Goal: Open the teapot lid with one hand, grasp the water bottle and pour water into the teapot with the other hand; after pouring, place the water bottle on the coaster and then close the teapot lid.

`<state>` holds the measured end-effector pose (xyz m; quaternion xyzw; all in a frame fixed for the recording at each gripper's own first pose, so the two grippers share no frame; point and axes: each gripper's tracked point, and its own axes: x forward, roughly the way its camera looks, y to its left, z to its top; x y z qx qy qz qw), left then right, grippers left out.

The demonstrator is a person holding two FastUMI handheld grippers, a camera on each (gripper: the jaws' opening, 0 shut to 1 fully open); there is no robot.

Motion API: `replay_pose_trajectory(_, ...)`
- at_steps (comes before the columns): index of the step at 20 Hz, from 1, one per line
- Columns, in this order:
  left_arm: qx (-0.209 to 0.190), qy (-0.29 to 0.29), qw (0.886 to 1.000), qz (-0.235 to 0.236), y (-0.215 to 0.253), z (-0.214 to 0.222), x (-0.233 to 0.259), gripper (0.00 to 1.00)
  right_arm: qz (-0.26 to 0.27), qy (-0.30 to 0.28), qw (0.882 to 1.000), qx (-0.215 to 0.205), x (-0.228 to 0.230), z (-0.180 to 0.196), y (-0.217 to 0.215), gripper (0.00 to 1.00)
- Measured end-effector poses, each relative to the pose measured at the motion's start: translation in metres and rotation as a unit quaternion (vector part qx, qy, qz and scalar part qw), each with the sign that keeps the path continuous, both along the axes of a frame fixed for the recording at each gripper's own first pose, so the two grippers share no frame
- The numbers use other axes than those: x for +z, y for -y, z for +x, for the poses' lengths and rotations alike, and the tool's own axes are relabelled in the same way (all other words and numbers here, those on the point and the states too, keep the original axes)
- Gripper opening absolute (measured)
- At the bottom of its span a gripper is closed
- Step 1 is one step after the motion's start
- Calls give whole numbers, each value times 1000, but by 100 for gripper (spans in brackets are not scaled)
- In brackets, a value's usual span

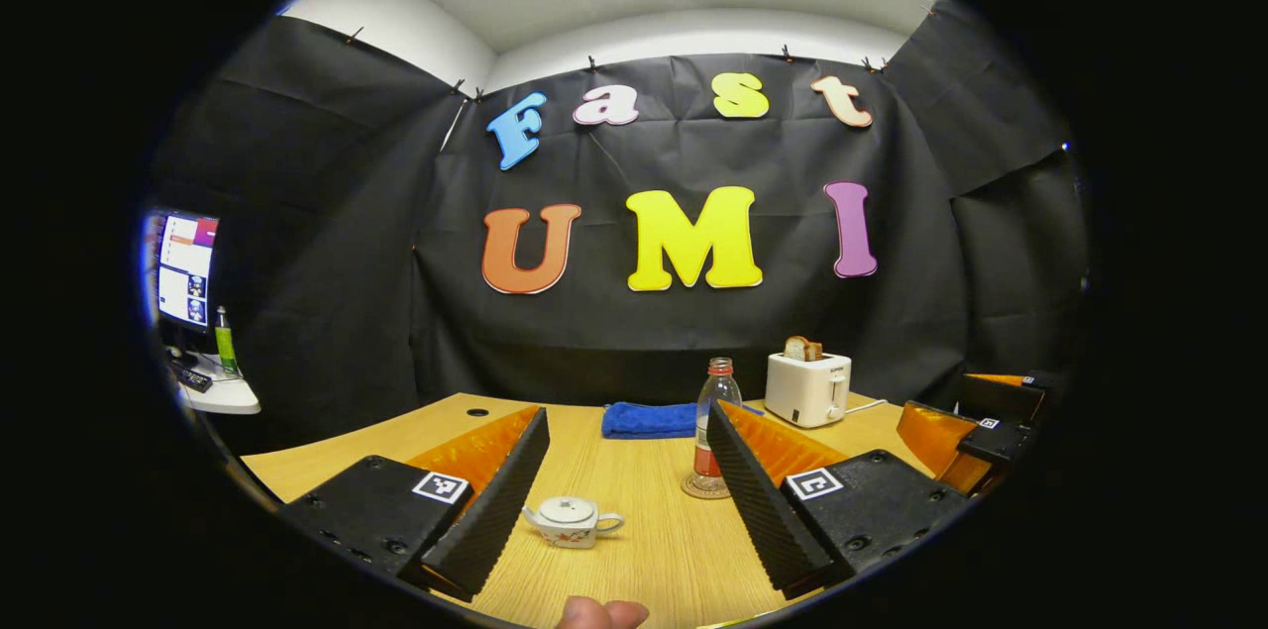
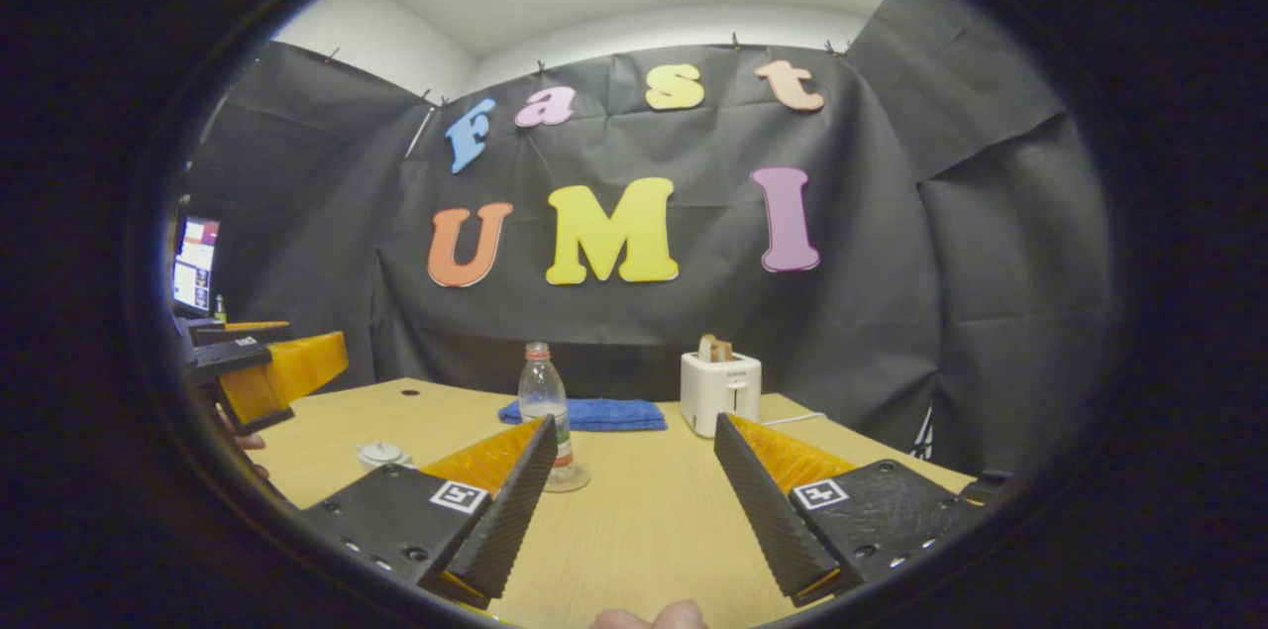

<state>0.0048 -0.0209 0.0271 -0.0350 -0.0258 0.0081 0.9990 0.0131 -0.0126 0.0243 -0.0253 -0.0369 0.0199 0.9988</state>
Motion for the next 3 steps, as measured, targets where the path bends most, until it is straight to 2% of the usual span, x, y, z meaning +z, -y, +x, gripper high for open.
replay_pose_trajectory(1, -3, -3, 1000, -2, 1, -2, -2, 100, -1, 1, 1000, 0, 1, -3, -4, 96)
replay_pose_trajectory(3, -11, -11, 1000, -11, 3, -5, -6, 100, -1, -6, 1000, 2, -3, -6, -11, 92)
